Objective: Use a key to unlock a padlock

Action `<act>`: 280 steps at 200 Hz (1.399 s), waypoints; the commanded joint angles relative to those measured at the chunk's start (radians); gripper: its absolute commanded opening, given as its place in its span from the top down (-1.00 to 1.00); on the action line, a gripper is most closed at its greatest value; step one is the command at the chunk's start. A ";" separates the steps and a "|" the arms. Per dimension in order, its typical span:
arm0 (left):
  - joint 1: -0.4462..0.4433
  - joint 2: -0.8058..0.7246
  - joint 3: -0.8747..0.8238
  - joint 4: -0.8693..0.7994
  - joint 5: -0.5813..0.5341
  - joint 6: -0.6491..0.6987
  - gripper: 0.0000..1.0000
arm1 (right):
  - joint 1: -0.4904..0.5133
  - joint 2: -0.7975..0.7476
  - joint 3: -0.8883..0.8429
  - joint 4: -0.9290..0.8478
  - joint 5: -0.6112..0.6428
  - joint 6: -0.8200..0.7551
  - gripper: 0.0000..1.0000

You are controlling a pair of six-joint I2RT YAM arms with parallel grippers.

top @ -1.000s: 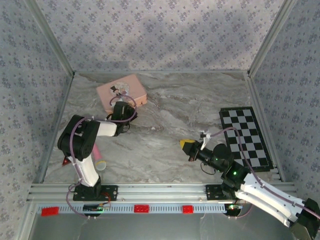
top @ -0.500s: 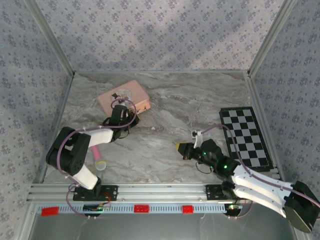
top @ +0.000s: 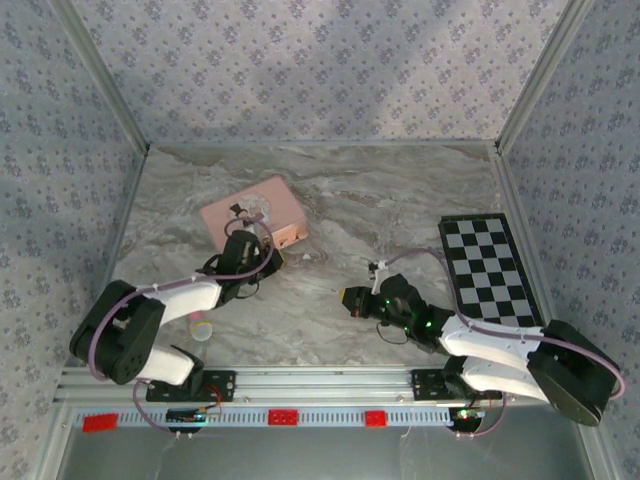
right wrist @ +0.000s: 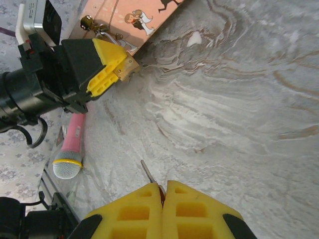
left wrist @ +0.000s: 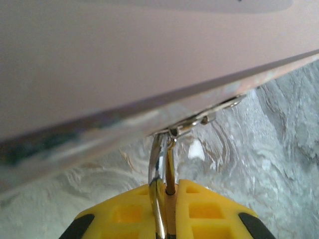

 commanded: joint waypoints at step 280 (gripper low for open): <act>-0.162 -0.072 -0.162 0.253 0.037 -0.301 1.00 | 0.066 0.731 0.093 0.763 -0.068 0.426 1.00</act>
